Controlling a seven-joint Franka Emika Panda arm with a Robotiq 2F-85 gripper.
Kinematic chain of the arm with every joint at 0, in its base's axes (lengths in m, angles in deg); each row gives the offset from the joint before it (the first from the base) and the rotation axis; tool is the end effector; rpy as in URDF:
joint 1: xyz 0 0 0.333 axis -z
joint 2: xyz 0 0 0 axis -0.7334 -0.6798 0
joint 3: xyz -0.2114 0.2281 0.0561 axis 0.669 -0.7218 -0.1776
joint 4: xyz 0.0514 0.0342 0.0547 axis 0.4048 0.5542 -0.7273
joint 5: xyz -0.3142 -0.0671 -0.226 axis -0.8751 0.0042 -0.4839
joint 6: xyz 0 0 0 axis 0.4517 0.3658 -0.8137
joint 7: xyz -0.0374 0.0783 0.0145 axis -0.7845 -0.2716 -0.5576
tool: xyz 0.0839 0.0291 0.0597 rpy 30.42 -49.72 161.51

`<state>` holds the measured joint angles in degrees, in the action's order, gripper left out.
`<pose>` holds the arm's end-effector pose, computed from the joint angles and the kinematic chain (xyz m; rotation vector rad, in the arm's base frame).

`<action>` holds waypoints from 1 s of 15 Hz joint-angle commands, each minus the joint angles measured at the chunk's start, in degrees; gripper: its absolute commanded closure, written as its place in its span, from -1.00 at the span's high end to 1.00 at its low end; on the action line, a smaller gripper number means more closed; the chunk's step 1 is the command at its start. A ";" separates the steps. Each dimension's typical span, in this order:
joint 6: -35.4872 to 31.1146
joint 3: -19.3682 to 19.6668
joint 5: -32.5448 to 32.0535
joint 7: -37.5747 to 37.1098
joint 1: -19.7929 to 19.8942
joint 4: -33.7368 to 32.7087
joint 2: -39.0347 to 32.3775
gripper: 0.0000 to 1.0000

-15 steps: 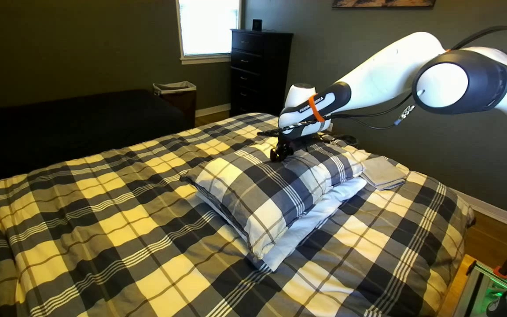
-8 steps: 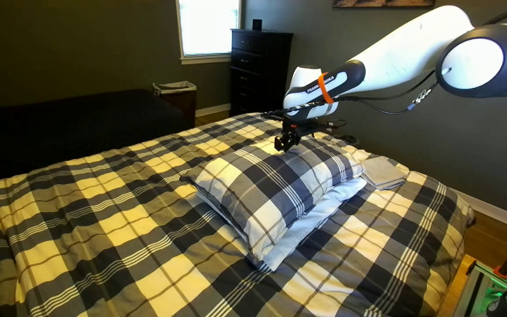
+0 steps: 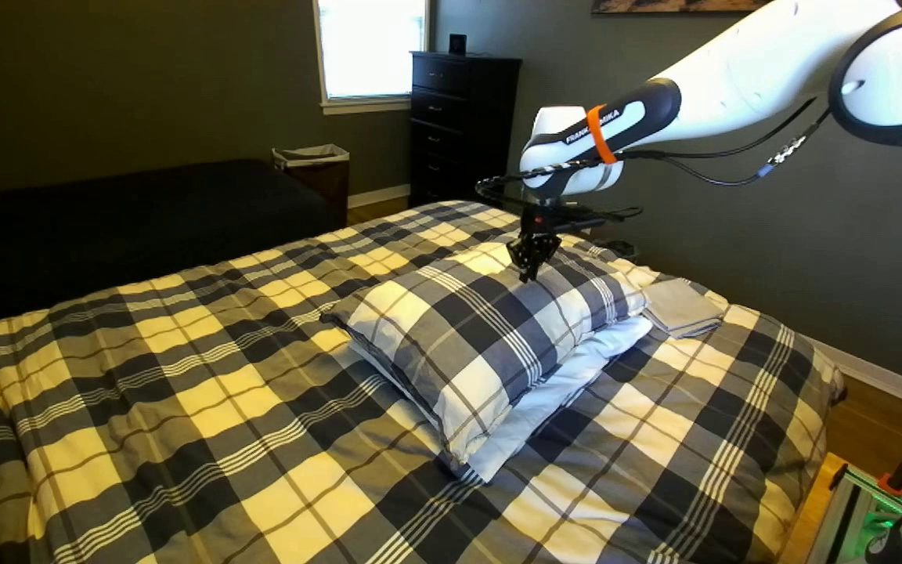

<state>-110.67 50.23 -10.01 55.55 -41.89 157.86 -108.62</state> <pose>0.6657 -0.0877 0.3004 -3.1251 0.2368 -0.0297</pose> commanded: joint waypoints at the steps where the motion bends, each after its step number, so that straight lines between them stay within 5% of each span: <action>1: 1.02 -0.46 2.85 -4.59 -1.11 11.35 6.90 0.09; 7: -2.90 -2.14 7.53 -6.73 -2.83 26.03 14.85 0.98; 8: -0.04 -1.18 5.44 -6.75 -2.77 19.47 10.49 0.64; 10: -1.09 -1.68 6.19 -6.76 -3.19 22.88 12.57 0.96; 15: -4.18 -2.91 5.30 -7.58 -5.18 28.50 16.10 1.00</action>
<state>-112.06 48.04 -3.75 48.86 -44.95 182.02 -94.93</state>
